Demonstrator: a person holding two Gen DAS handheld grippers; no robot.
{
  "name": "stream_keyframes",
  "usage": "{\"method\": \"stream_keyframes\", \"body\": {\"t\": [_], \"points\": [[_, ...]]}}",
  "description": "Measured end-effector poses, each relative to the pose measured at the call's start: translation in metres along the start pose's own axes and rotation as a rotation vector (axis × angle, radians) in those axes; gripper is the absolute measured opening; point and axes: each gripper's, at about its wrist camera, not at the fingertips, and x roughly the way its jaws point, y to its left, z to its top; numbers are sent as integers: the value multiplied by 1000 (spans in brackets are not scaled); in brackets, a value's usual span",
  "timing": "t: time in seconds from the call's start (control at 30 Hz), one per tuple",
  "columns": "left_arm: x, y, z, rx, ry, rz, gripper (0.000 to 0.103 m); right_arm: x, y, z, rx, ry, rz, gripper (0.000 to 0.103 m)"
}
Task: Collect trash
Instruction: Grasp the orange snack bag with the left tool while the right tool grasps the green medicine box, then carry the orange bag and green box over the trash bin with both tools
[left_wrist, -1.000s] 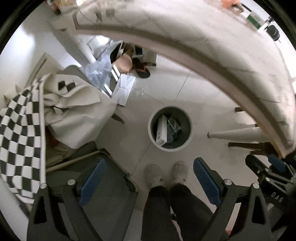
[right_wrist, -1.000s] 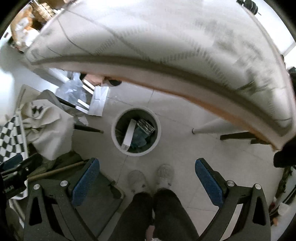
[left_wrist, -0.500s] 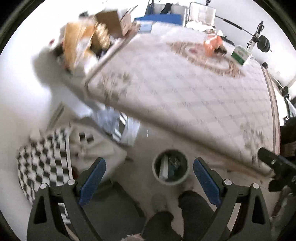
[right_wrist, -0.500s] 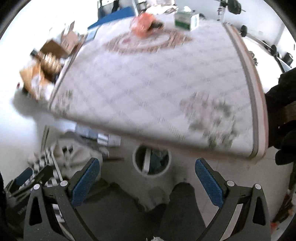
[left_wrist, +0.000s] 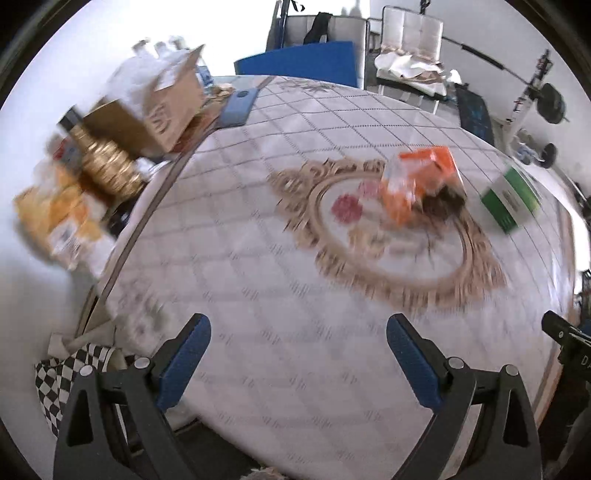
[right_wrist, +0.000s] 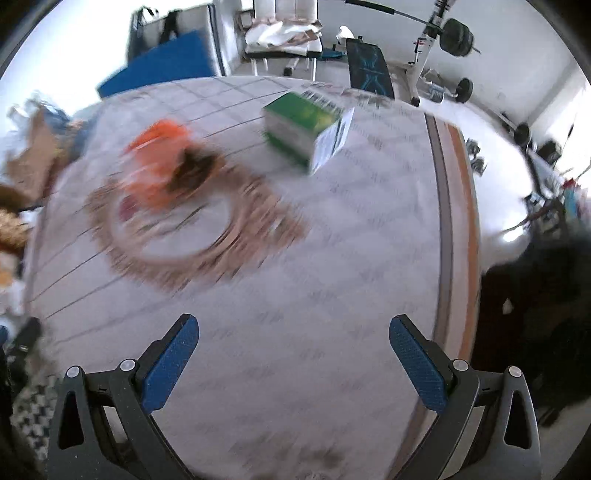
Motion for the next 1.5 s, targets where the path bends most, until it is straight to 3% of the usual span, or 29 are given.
{"method": "stream_keyframes", "body": {"t": [0.17, 0.27, 0.47, 0.53, 0.6, 0.7, 0.93, 1.0, 1.27, 1.33, 1.4, 1.5], "points": [[50, -37, 57, -4, 59, 30, 97, 58, -4, 97, -165, 55, -98, 103], [76, -51, 81, -4, 88, 22, 97, 85, 1, 136, -274, 94, -123, 103], [114, -83, 111, 46, 146, -62, 96, 129, 14, 181, -426, 173, -125, 103], [123, -93, 116, 72, 163, -88, 96, 139, 18, 189, -450, 190, -110, 103], [129, -101, 119, 95, 170, -100, 80, 146, 20, 194, -459, 206, -100, 103], [132, -109, 123, 109, 170, -126, 63, 155, 17, 198, -448, 223, -76, 101], [125, -116, 134, 138, 128, -125, 49, 164, 13, 198, -424, 218, -50, 96], [125, -120, 136, 144, 122, -130, 40, 166, 11, 198, -416, 220, -43, 95], [122, -121, 141, 164, 113, -155, 20, 164, 7, 195, -360, 235, -17, 91], [124, -123, 142, 172, 123, -161, 20, 166, 5, 196, -348, 241, -17, 91], [130, -124, 144, 167, 150, -150, 34, 167, 4, 198, -338, 245, -15, 92], [136, -123, 144, 151, 171, -158, 42, 171, 0, 199, -318, 263, -6, 92]]}}
